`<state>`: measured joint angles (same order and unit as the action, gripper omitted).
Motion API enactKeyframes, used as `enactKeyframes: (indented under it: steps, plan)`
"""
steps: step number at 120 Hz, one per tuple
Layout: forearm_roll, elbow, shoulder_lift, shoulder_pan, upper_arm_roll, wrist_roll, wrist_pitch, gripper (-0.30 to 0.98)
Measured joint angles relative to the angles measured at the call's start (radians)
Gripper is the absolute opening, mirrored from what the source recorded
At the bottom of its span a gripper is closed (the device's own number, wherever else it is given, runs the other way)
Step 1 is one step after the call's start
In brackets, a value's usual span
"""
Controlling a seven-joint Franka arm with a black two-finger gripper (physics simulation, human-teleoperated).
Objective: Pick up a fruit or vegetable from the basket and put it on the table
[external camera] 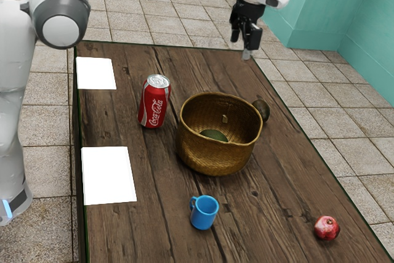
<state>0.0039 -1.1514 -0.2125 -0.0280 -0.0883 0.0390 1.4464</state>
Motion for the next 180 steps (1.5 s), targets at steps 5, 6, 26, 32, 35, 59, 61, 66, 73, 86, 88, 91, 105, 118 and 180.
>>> enactKeyframes:
  steps: [5,6,26,32,35,59,61,66,73,86,88,91,105,118,180]
  plan:
    - [0.0,0.018,-0.009,0.001,-0.004,0.01,-0.021,0.69]
    - [0.0,0.02,-0.01,0.001,-0.004,0.012,-0.025,0.69]
    - [-0.05,0.062,0.167,0.007,0.006,0.113,-0.133,0.69]
    - [-0.072,-0.009,0.178,0.029,0.038,0.178,-0.177,0.69]
    - [-0.059,-0.039,0.178,0.057,0.078,0.212,-0.183,0.68]
    - [-0.002,-0.113,0.078,-0.013,0.223,0.467,-0.015,0.68]
    - [0.001,-0.13,0.083,-0.018,0.226,0.485,-0.004,0.68]
    - [0.005,-0.167,0.101,-0.021,0.226,0.527,0.02,0.68]
    - [0.005,-0.24,0.151,-0.015,0.213,0.582,0.052,0.68]
    - [0.0,-0.372,0.231,0.007,0.194,0.67,0.11,0.69]
    - [-0.001,-0.39,0.242,0.012,0.193,0.683,0.119,0.69]
    - [-0.002,-0.42,0.258,0.019,0.192,0.7,0.132,0.69]
    - [-0.005,-0.519,0.317,0.016,0.19,0.773,0.188,0.69]
    - [-0.012,-0.57,0.342,-0.006,0.19,0.829,0.232,0.69]
    - [-0.023,-0.752,0.346,-0.012,0.196,0.988,0.417,0.69]
